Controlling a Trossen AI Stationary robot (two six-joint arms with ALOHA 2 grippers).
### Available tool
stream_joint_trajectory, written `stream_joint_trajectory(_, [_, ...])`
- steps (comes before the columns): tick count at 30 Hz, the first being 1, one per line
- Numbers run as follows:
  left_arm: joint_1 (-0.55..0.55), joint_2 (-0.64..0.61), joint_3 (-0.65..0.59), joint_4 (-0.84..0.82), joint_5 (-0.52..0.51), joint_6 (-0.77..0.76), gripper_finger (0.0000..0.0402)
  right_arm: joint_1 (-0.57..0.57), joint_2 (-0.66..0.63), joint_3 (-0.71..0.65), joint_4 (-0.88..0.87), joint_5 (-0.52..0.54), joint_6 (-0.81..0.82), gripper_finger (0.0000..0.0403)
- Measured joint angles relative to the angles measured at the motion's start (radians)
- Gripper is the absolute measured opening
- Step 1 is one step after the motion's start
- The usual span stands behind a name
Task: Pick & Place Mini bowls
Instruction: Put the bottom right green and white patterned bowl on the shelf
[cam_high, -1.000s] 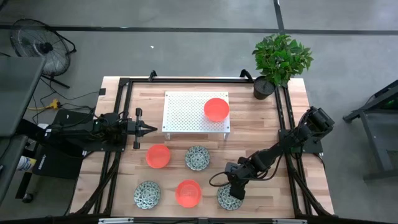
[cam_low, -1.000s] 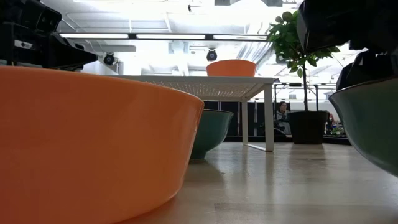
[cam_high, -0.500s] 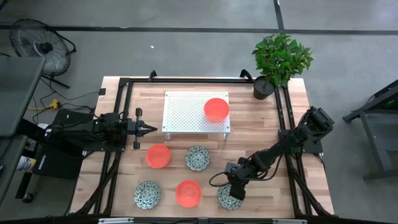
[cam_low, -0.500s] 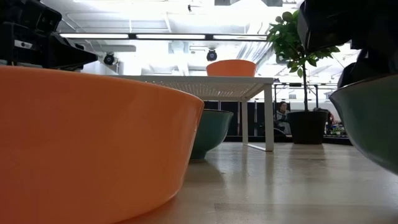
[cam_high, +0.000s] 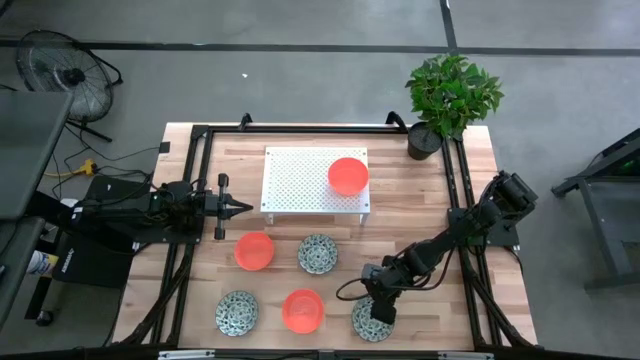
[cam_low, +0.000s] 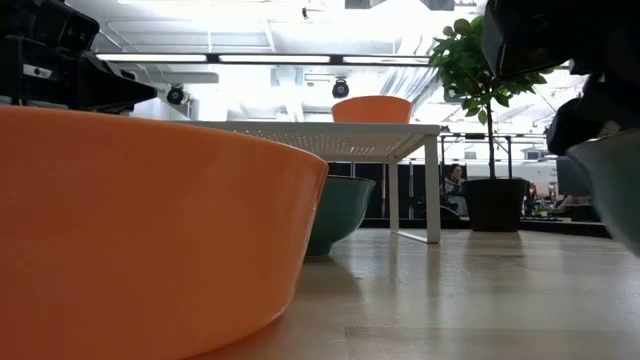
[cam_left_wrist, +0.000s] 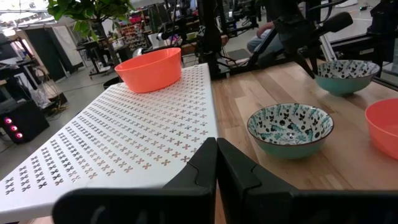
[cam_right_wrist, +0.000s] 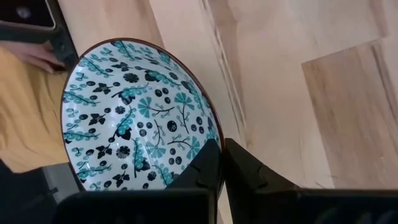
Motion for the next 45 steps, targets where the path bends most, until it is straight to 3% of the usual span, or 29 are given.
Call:
stream_joint_trajectory(11, [0.000, 0.000, 0.000, 0.000, 0.000, 0.000, 0.0000, -0.020, -0.038, 0.045, -0.062, -0.026, -0.045, 0.0001])
stream_joint_trajectory(22, [0.000, 0.000, 0.000, 0.000, 0.000, 0.000, 0.0000, -0.116, -0.053, 0.356, -0.445, -0.031, -0.256, 0.0000])
stream_joint_trajectory(35, [0.000, 0.000, 0.000, 0.000, 0.000, 0.000, 0.0000, -0.318, -0.054, 0.725, -0.724, -0.021, -0.581, 0.0000])
stream_joint_trajectory(45, [0.000, 0.000, 0.000, 0.000, 0.000, 0.000, 0.0000, -0.508, -0.046, 0.825, -0.780, -0.048, -0.763, 0.0000])
